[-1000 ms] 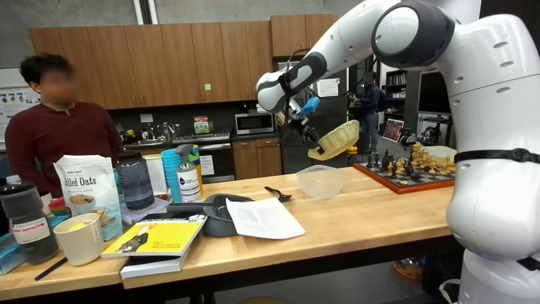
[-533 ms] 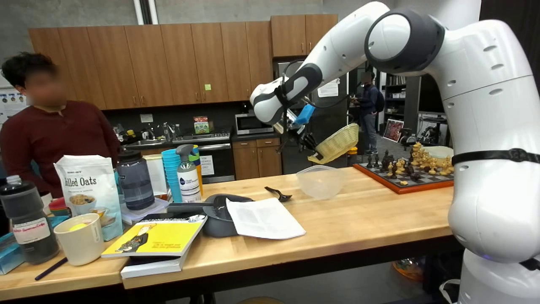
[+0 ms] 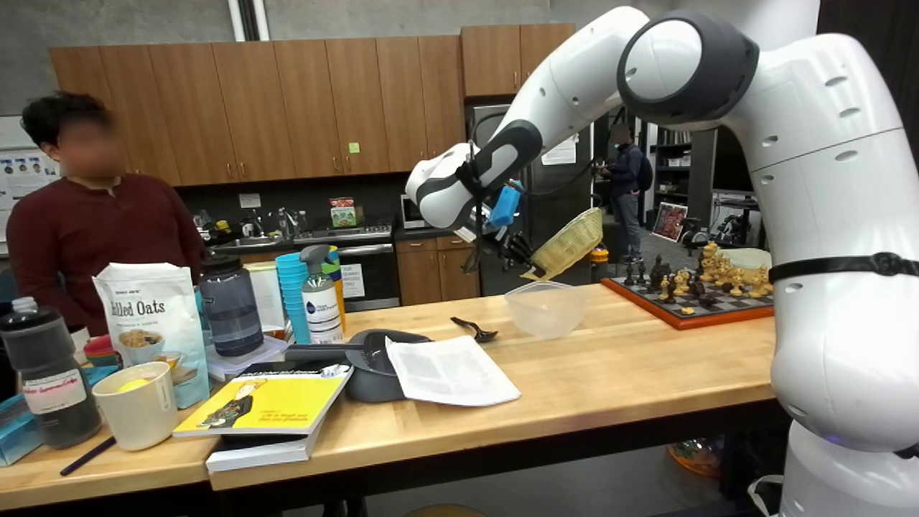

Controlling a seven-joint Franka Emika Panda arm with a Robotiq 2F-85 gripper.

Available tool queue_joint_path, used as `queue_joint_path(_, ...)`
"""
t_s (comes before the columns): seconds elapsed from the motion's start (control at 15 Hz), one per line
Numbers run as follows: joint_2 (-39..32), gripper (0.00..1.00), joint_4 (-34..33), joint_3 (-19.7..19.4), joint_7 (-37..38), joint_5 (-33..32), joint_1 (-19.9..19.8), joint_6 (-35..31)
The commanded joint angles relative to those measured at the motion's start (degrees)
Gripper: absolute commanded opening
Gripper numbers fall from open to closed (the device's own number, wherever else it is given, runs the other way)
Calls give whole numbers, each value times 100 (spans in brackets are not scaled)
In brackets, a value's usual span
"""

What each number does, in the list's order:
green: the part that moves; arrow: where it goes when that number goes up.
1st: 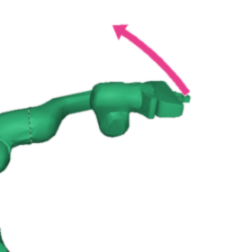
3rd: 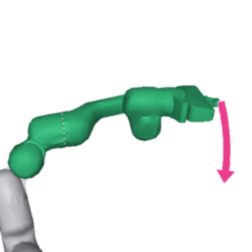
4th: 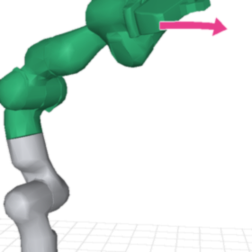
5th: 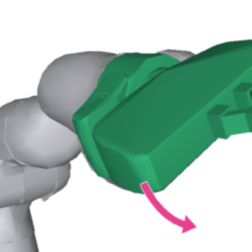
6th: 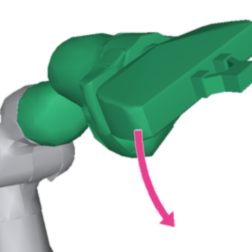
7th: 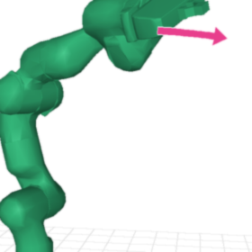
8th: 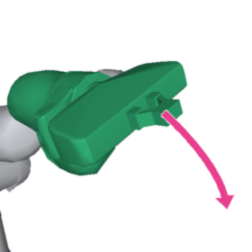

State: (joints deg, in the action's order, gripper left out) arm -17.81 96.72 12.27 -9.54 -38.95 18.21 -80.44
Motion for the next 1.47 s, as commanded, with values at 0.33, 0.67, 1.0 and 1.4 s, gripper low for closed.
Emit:
queue_joint_path(0.33, -91, 2, -436, -20, 245, -220, -10, 868)
queue_joint_path(0.67, -327, 2, -654, 7, 200, -238, 40, 1304)
queue_joint_path(1.0, -640, 2, -886, -18, 218, -299, 82, 1745)
queue_joint_path(1.4, -976, 2, -1051, -75, 291, -634, 104, 2335)
